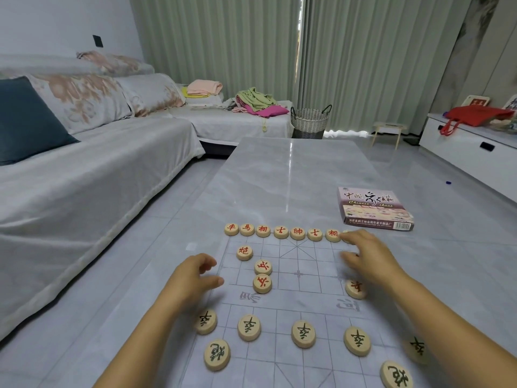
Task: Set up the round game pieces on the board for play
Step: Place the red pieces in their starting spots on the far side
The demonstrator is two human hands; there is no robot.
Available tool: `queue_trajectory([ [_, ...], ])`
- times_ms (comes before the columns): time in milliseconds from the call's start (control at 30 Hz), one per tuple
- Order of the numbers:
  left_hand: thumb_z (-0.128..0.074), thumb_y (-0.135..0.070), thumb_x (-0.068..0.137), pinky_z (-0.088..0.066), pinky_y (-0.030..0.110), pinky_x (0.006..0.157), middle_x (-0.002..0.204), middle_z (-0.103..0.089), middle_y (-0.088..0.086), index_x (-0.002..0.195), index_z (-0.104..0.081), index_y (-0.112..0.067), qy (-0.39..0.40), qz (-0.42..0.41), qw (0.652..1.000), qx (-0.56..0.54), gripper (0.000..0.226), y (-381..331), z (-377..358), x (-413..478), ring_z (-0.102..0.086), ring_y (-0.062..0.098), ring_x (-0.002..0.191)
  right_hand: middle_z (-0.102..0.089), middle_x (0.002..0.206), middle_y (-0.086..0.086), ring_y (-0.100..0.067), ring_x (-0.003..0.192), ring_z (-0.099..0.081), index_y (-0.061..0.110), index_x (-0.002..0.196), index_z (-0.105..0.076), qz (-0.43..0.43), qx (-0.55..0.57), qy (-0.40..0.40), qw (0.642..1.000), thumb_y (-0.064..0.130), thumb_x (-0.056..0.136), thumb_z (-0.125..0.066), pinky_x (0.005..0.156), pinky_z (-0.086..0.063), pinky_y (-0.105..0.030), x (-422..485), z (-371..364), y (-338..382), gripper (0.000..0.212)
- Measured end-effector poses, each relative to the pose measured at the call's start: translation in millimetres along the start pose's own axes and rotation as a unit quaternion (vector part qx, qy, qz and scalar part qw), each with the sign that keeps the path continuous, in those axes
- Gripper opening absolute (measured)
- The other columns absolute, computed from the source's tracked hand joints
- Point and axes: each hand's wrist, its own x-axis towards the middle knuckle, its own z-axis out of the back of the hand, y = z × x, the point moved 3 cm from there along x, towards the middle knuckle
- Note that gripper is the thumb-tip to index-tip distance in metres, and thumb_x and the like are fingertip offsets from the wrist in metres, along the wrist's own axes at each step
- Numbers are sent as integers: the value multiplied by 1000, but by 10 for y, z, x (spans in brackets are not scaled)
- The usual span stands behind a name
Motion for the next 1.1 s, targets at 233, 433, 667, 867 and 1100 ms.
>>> queue_trajectory([
  [233,-69,-25,80,-42,38,102,124,-55,2,118,-55,-19,-13,4,999,38,41,65,-106,-93,-52,18,116,-38,136,3,-20,115,-47,30,138,-38,209,-58,164,962,19,94,-44,87,-40,-29,-63,-661,1018,45],
  [433,-66,-29,82,-40,37,103,125,-54,-1,120,-54,-22,-9,-12,996,85,41,56,-106,-53,-51,17,116,-42,122,-5,-26,110,-48,30,135,-41,152,-73,220,961,21,94,-44,89,-42,-35,77,-819,1139,42],
  [667,-64,-37,82,-38,32,100,122,-55,-1,120,-53,-23,-2,-48,987,154,42,-162,-258,-63,-50,18,114,-57,108,-3,-20,94,-53,20,118,-47,23,-41,217,975,35,84,-62,77,-43,-30,45,-652,833,41],
  [867,-71,-45,73,-37,34,95,117,-57,0,115,-51,-21,35,-58,980,187,52,-482,-583,27,-52,21,107,-52,95,2,-18,85,-50,20,111,-46,-10,4,196,981,36,82,-65,66,-38,-27,2,-677,811,38],
  [1100,-65,-37,81,-38,33,94,114,-55,2,113,-57,-25,36,-38,984,171,35,-184,-338,186,-53,22,105,-53,98,2,-18,88,-52,20,111,-47,-10,9,187,982,36,82,-64,73,-41,-30,-27,-670,808,37],
])
